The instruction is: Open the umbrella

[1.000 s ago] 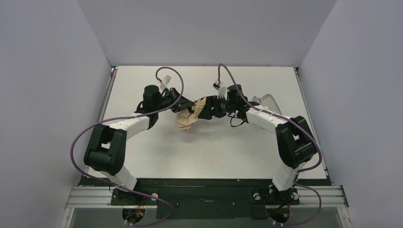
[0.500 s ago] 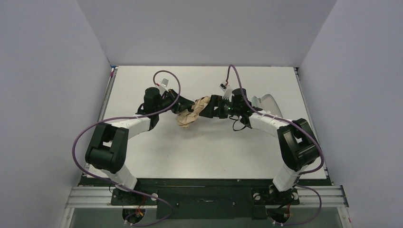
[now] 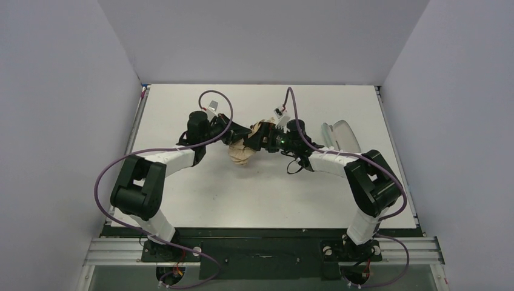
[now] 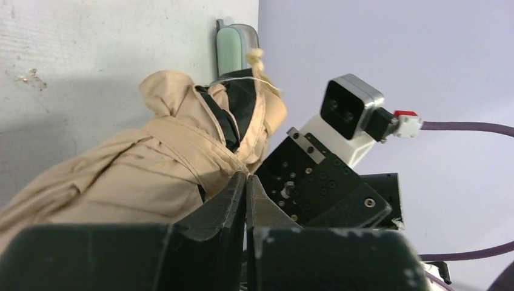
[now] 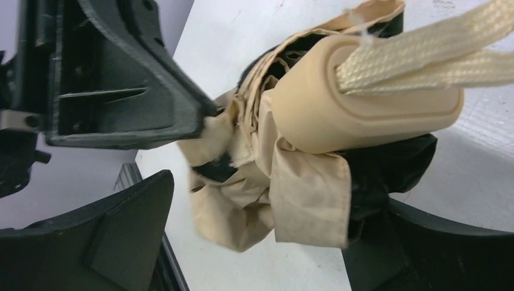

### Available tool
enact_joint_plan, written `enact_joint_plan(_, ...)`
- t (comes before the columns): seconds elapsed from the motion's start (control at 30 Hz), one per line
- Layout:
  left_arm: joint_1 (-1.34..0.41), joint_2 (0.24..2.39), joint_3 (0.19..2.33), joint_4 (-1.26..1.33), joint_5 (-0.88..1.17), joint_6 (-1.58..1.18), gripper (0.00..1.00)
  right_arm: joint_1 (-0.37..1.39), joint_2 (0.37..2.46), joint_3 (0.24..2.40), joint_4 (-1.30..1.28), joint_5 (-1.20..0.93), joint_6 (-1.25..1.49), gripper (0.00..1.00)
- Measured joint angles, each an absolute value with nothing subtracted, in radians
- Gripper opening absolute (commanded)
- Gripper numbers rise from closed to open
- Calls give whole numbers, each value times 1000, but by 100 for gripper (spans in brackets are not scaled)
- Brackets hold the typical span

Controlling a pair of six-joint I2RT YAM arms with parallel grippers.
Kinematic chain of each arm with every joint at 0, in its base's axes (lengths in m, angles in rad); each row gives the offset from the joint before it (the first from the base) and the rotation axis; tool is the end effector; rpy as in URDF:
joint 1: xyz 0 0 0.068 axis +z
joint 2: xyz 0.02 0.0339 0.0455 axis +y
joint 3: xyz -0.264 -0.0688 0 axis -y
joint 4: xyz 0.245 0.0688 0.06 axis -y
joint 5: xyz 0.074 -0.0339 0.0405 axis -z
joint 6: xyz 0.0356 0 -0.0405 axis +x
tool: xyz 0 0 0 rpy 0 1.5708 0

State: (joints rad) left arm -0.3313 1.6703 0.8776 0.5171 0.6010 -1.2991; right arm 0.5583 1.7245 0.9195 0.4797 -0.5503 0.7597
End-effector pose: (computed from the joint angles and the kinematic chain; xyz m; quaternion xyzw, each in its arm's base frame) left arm 0.3342 -0.1363 0.2157 -0.1963 0.7574 -0.5813 0.2233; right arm 0.3060 0.2130 0.2060 -0.0791 0.7937 0.5182 0.3087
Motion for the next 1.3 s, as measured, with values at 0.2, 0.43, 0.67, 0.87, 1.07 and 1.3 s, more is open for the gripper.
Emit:
enact_joint_plan(0.2, -341, 1670, 907, 519, 601, -1302, 0, 587, 1766, 933, 496, -453, 767, 73)
enact_joint_plan(0.43, -340, 1670, 918, 521, 601, -1305, 0, 591, 1794, 941, 567, -438, 791, 0)
enact_joint_plan(0.67, -282, 1670, 935, 508, 626, -1262, 0, 538, 1796, 945, 555, -584, 754, 0)
enact_joint_plan(0.87, -200, 1664, 958, 397, 641, -1118, 0, 503, 1765, 953, 480, -729, 653, 0)
enact_joint_plan(1.07, -195, 1645, 1024, 234, 640, -857, 52, 503, 1705, 992, 342, -835, 549, 0)
enact_joint_plan(1.3, -133, 1551, 1108, 92, 656, -511, 82, 497, 1627, 1040, 129, -880, 384, 0)
